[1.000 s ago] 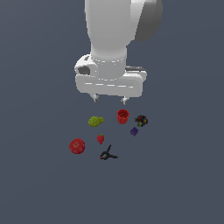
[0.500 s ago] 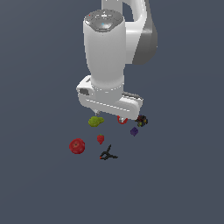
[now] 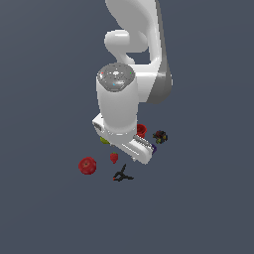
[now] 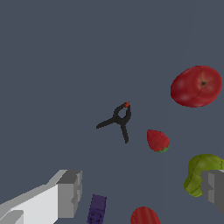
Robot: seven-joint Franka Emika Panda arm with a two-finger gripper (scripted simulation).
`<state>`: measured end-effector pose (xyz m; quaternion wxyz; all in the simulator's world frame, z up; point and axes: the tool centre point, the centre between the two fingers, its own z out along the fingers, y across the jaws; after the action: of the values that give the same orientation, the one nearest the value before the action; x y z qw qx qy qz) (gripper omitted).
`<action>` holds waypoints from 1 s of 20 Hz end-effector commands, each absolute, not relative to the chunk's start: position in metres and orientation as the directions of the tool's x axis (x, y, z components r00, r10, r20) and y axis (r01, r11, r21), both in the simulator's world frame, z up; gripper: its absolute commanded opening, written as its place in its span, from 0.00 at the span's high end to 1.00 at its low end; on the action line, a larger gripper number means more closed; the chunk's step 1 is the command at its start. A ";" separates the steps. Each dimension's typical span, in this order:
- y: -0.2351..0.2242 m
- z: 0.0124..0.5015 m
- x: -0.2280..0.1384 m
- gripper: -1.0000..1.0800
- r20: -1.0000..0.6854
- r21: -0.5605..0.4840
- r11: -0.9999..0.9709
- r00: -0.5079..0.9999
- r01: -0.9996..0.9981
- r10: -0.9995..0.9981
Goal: Pick up a designated object from a clutter of objects.
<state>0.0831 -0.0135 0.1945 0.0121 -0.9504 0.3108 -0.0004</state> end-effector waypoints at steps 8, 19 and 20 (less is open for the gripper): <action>-0.019 0.123 0.103 0.04 -0.010 -0.012 -0.624 0.624 -0.781 -0.781; -0.024 0.071 0.110 0.04 -0.002 -0.001 -0.475 0.475 -0.880 -0.880; -0.024 0.069 0.110 0.04 -0.001 -0.001 -0.468 0.468 -0.884 -0.884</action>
<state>0.1095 -0.0239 0.0728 0.0011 -0.8607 0.5090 0.0010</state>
